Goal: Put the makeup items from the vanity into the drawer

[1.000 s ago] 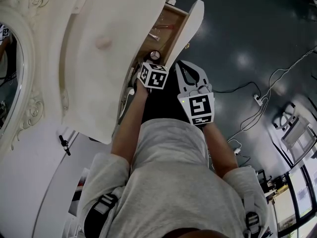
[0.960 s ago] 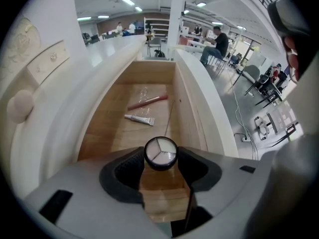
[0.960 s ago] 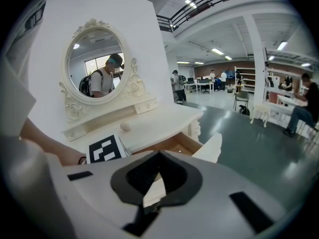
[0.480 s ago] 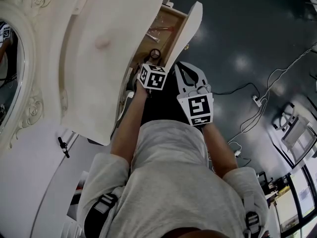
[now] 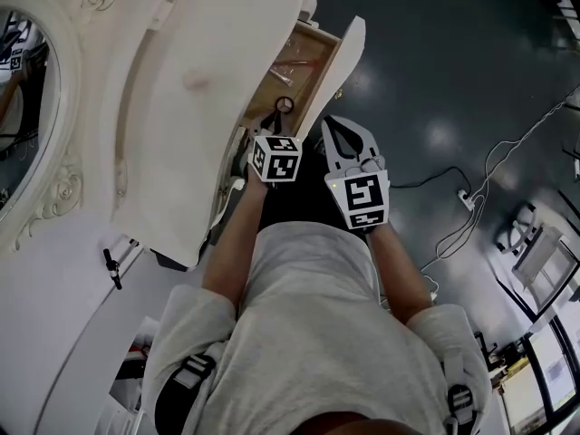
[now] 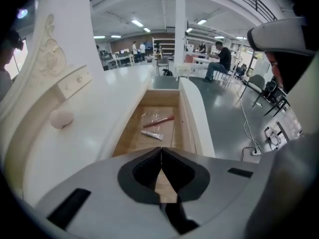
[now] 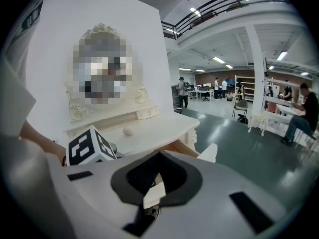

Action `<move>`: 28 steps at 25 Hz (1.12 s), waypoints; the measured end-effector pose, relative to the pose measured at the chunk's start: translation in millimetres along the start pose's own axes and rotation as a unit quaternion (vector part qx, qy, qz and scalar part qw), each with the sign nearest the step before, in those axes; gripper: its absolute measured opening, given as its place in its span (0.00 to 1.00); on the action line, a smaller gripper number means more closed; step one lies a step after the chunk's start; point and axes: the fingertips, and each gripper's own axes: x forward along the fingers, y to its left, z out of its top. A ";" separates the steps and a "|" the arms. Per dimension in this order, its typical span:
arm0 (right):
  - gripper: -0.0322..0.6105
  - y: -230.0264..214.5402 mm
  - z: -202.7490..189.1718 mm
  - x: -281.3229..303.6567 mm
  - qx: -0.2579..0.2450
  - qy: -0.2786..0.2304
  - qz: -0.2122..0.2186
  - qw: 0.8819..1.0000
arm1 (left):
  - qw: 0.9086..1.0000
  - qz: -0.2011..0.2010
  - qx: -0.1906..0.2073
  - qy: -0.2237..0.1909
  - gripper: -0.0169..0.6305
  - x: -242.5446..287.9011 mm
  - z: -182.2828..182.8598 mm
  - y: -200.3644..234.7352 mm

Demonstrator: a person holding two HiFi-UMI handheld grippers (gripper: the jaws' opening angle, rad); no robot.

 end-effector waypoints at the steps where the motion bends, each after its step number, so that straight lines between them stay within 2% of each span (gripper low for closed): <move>1: 0.07 1.3 2.7 -0.9 -0.002 -0.003 0.002 1.000 | 1.000 0.002 -0.005 -0.006 0.04 -5.5 2.4 1.6; 6: 0.07 11.8 9.9 -4.9 -0.016 -0.009 0.015 1.000 | 0.998 -0.005 -0.058 -0.027 0.04 -30.3 3.3 5.2; 11: 0.07 18.6 12.7 -11.4 -0.020 -0.012 0.026 0.999 | 0.995 0.025 -0.071 -0.061 0.04 -66.8 10.9 12.8; 14: 0.07 30.4 18.9 -9.9 -0.023 -0.011 0.038 0.999 | 0.991 0.042 -0.099 -0.075 0.04 -90.3 10.0 22.3; 21: 0.07 62.4 45.8 18.0 -0.052 -0.006 0.071 0.996 | 0.980 0.087 -0.147 -0.105 0.04 -124.3 17.6 72.4; 28: 0.07 95.5 82.0 53.2 -0.094 0.000 0.098 0.991 | 0.971 0.099 -0.184 -0.117 0.03 -141.3 19.2 120.3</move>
